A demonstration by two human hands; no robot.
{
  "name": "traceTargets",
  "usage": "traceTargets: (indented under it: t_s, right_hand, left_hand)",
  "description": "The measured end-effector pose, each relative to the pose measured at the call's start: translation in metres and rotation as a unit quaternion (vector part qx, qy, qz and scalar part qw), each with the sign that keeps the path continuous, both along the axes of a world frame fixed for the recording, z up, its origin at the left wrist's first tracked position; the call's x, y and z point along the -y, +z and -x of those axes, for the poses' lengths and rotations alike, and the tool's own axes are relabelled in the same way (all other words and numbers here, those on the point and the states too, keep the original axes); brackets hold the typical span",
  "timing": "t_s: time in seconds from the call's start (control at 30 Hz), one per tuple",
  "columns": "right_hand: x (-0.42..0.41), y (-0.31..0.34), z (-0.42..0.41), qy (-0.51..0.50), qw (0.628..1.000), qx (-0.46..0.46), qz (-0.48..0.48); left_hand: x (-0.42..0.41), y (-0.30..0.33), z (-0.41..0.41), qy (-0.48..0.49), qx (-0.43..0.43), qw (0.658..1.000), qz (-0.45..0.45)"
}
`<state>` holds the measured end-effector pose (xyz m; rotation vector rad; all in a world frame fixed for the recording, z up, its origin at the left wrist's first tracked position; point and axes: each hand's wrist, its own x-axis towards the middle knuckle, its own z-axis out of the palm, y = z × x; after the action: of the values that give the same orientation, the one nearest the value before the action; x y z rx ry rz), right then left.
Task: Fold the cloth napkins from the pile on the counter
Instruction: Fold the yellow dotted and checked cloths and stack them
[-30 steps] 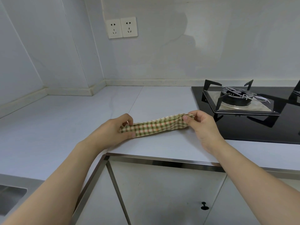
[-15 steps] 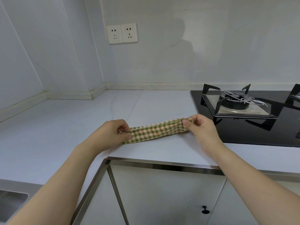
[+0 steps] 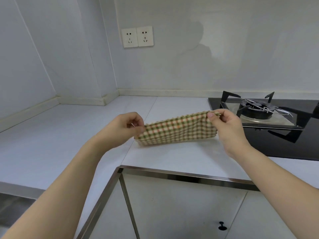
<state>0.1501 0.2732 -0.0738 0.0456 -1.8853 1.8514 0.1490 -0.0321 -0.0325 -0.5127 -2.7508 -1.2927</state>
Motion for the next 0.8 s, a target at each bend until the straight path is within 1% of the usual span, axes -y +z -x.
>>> traceTargets:
  t_s: [0.1, 0.17, 0.23, 0.3, 0.37, 0.43, 0.47, 0.53, 0.6, 0.63, 0.7, 0.73, 0.8]
  right_hand:
    - [-0.003, 0.028, -0.001, 0.023, 0.999, 0.011, 0.047]
    - [-0.008, 0.042, -0.001, 0.042, 0.997, 0.037, 0.044]
    - [-0.013, 0.051, -0.001, 0.074, 0.994, 0.064, 0.039]
    - [-0.017, 0.053, 0.0, 0.107, 0.99, 0.078, 0.041]
    - [-0.019, 0.047, 0.001, 0.122, 0.989, 0.082, 0.028]
    - [-0.02, 0.036, 0.004, 0.117, 0.99, 0.083, 0.0]
    - [-0.021, 0.03, 0.005, 0.112, 0.99, 0.085, -0.012]
    - [-0.023, 0.021, 0.007, 0.099, 0.99, 0.093, -0.03]
    - [-0.024, 0.016, 0.01, 0.091, 0.99, 0.105, -0.035]
    - [-0.024, 0.014, 0.012, 0.091, 0.989, 0.111, -0.035]
    - [-0.024, 0.013, 0.019, 0.105, 0.985, 0.137, -0.027]
    - [-0.024, 0.015, 0.022, 0.121, 0.98, 0.157, -0.015]
    - [-0.025, 0.019, 0.03, 0.154, 0.969, 0.194, 0.002]
  left_hand:
    - [-0.004, 0.016, -0.003, 0.004, 0.006, 0.993, -0.122]
    - [-0.005, 0.024, -0.004, 0.004, 0.026, 0.986, -0.164]
    - [-0.004, 0.029, -0.005, 0.006, 0.052, 0.981, -0.184]
    - [-0.003, 0.029, -0.004, 0.032, 0.051, 0.986, -0.155]
    - [-0.003, 0.025, -0.002, 0.075, 0.028, 0.994, -0.073]
    - [-0.005, 0.02, -0.001, 0.097, 0.011, 0.995, -0.007]
    - [-0.006, 0.018, -0.001, 0.099, 0.008, 0.995, 0.007]
    - [-0.007, 0.016, 0.001, 0.095, 0.011, 0.995, 0.0]
    - [-0.006, 0.016, 0.002, 0.081, 0.042, 0.995, -0.05]
    - [-0.005, 0.016, 0.003, 0.065, 0.077, 0.991, -0.089]
    - [-0.002, 0.017, 0.002, 0.019, 0.159, 0.973, -0.166]
    - [0.0, 0.018, 0.003, 0.0, 0.186, 0.963, -0.195]
    - [0.004, 0.017, 0.007, -0.019, 0.204, 0.949, -0.238]
